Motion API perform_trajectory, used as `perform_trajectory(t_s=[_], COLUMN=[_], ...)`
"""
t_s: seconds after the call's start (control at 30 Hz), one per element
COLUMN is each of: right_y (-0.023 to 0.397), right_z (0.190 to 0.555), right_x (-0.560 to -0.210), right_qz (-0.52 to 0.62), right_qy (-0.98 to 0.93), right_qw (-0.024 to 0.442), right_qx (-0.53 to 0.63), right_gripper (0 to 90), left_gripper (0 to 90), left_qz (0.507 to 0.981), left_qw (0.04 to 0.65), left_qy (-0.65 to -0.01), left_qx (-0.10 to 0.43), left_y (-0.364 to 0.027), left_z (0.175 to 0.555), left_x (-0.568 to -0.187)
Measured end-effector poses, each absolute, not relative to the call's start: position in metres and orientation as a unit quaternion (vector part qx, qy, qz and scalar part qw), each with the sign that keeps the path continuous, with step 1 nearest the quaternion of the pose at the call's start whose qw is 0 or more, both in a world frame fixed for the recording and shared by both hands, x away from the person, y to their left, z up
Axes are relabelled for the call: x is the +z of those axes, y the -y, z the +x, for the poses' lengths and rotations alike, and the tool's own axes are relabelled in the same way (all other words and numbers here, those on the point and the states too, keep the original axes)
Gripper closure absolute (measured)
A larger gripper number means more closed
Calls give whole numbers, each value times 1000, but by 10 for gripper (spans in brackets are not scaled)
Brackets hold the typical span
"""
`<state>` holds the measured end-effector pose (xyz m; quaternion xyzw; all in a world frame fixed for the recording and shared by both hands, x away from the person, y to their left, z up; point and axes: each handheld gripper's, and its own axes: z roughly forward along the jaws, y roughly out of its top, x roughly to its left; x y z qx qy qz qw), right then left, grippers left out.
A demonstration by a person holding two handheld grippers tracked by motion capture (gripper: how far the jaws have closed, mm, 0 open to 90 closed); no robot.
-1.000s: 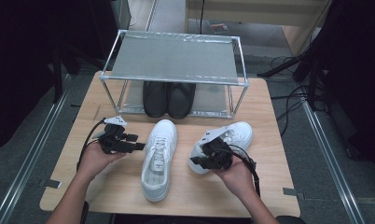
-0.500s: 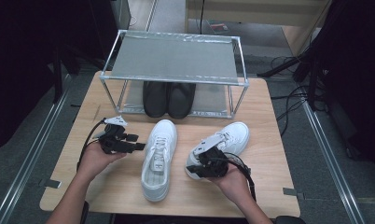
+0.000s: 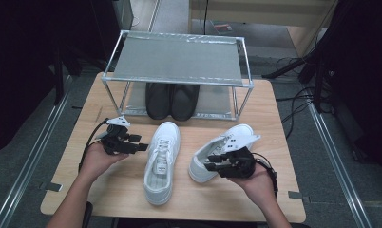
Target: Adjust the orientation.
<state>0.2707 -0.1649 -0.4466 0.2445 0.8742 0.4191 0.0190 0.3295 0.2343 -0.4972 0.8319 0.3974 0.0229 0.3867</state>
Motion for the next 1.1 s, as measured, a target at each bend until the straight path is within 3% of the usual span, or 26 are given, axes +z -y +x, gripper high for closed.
perform_trajectory(t_s=[0.4, 0.7, 1.1], right_y=[223, 265, 283], right_z=[292, 318, 346], right_x=[-456, -473, -492], right_qz=[343, 427, 476], right_qy=[-832, -802, -787], right_qw=[58, 95, 98], right_qx=[433, 407, 380], right_gripper=[895, 900, 900], left_gripper=[415, 413, 413], left_qz=[831, 833, 836], left_qw=[396, 393, 385], left_qy=[-389, -388, -391], left_qx=[24, 26, 25], left_y=[-230, -230, -233], left_z=[331, 331, 325], left_x=[-499, -499, -499])
